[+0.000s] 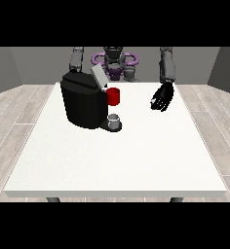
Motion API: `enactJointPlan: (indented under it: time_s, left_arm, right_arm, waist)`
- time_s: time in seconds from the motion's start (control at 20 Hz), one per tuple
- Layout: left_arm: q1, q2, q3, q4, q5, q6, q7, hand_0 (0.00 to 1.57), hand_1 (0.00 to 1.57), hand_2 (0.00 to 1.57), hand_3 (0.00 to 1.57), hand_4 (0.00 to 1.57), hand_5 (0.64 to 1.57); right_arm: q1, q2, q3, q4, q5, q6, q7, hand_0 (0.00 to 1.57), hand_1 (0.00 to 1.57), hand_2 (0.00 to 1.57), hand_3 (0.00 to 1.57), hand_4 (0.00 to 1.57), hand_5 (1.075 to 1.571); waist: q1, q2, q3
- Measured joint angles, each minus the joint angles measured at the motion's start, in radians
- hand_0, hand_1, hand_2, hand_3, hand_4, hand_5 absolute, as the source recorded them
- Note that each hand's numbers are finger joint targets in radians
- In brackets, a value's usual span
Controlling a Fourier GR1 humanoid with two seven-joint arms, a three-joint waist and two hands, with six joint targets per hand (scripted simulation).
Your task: Insert the coffee pod into the coffee machine and close the lid
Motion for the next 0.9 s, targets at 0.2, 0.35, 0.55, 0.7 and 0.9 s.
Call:
enactJointPlan:
  time_s: [0.2, 0.35, 0.55, 0.7, 0.9]
  left_arm:
    - [-0.018, 0.024, -0.015, 0.057, -0.053, -0.007, -0.001, 0.79, 0.79, 0.96, 0.85, 0.39, 1.571]
    - [-0.039, 0.016, -0.029, 0.083, -0.089, -0.022, 0.015, 0.79, 0.79, 0.98, 0.87, 0.4, 1.571]
    - [-0.065, 0.008, -0.024, 0.122, -0.113, -0.017, -0.012, 1.12, 1.12, 1.2, 1.09, 0.39, 1.571]
    - [-0.065, -0.003, -0.022, 0.14, -0.126, -0.01, -0.045, 1.28, 1.28, 1.31, 1.24, 0.5, 1.571]
    - [-0.1, -0.025, 0.013, 0.139, -0.085, -0.042, -0.086, 1.45, 1.45, 1.44, 1.36, 0.52, 1.571]
  right_arm:
    - [0.023, 0.001, 0.01, 0.004, -0.006, 0.007, -0.018, 0.0, 0.0, 0.0, 0.0, 0.0, 1.571]
    - [0.017, -0.011, -0.004, 0.028, -0.003, 0.005, -0.015, 0.0, 0.0, 0.0, 0.0, 0.0, 1.571]
    - [0.016, -0.01, -0.004, 0.054, 0.027, -0.03, -0.02, 0.0, 0.0, 0.0, 0.0, 0.0, 1.571]
    - [0.03, -0.018, -0.007, 0.068, 0.039, -0.035, -0.009, 0.0, 0.0, 0.0, 0.0, 0.0, 1.571]
    - [0.017, -0.024, -0.015, 0.088, 0.048, -0.041, 0.004, 0.0, 0.0, 0.0, 0.0, 0.0, 1.571]
  waist:
    - [-0.02, -0.001, 0.0012]
    - [-0.017, -0.014, 0.0014]
    - [-0.007, -0.016, 0.0013]
    - [0.004, -0.044, 0.0007]
    - [0.015, -0.059, 0.0001]
